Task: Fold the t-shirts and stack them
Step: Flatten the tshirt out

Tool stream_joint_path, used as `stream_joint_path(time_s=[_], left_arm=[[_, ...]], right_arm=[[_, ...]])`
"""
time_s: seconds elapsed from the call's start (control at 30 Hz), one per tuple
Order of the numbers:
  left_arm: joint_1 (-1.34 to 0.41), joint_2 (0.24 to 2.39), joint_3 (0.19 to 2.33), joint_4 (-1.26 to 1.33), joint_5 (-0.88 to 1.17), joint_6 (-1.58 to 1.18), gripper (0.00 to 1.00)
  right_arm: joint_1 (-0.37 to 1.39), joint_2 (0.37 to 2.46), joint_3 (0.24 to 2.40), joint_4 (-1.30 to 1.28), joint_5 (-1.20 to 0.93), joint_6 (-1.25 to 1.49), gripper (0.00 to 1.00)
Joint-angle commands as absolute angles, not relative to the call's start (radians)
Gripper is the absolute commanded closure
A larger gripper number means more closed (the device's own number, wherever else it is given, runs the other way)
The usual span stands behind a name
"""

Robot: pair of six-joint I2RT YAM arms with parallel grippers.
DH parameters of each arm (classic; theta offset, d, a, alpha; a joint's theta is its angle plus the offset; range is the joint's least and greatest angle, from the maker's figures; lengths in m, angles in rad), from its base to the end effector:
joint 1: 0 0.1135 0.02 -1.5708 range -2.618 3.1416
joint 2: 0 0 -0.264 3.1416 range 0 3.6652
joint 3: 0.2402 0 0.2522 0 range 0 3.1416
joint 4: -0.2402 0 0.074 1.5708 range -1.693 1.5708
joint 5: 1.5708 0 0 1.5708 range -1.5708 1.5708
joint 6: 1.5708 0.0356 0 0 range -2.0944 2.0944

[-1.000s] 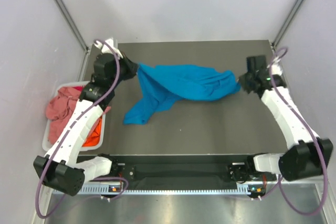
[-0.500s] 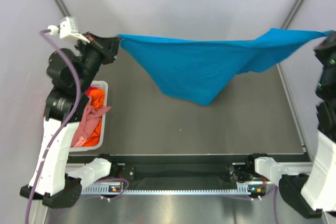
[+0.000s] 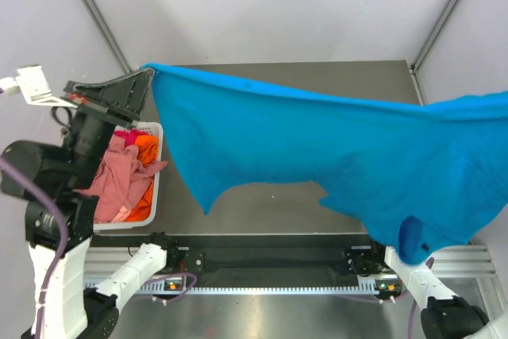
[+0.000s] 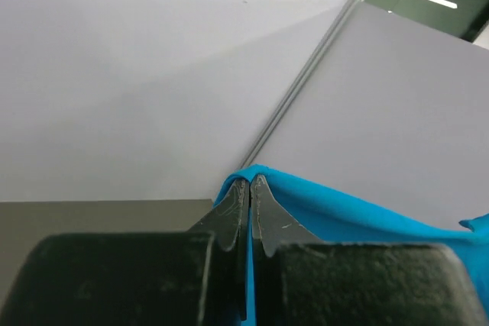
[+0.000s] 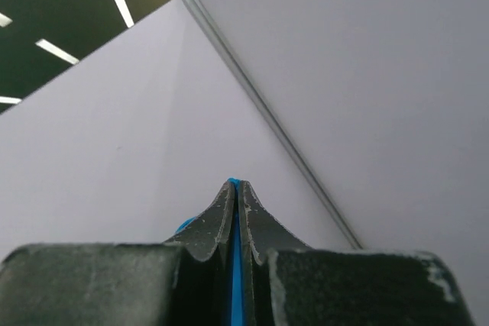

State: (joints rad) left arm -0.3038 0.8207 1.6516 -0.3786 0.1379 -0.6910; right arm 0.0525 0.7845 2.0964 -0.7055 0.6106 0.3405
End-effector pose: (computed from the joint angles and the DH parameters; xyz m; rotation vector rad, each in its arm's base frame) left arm 0.0550 -0.0224 0.5758 -0.0982 1.1704 -0.9608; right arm -0.0762 -0.0244 0.6110 0.6874 0.8397 0.0594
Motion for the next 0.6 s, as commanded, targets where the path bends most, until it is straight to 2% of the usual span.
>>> stream_joint_path(time_s=[0.0, 0.17, 0.3, 0.37, 0.47, 0.57], left_arm=[[-0.301, 0.883, 1.556, -0.299, 0.022, -0.611, 1.00], [-0.301, 1.044, 1.377, -0.206, -0.124, -0.506, 1.00], [-0.295, 1.132, 1.220, -0.036, -0.167, -0.479, 1.00], [-0.284, 1.221, 1.171, 0.038, -0.186, -0.456, 1.00], [-0.232, 1.374, 1.143, 0.115, -0.163, -0.460, 1.00], [-0.155, 1.541, 1.164, 0.187, -0.080, -0.475, 1.00]], right_arm=[[0.063, 0.873, 1.978, -0.544, 0.635, 0.207, 1.00], [0.060, 0.998, 1.722, -0.316, 0.517, 0.114, 1.00], [0.060, 1.086, 1.473, -0.073, 0.248, 0.110, 1.00], [0.060, 1.153, 1.322, 0.050, 0.178, 0.113, 1.00], [0.060, 1.317, 1.255, 0.196, 0.074, 0.123, 1.00], [0.061, 1.521, 1.297, 0.274, -0.023, 0.138, 1.00]])
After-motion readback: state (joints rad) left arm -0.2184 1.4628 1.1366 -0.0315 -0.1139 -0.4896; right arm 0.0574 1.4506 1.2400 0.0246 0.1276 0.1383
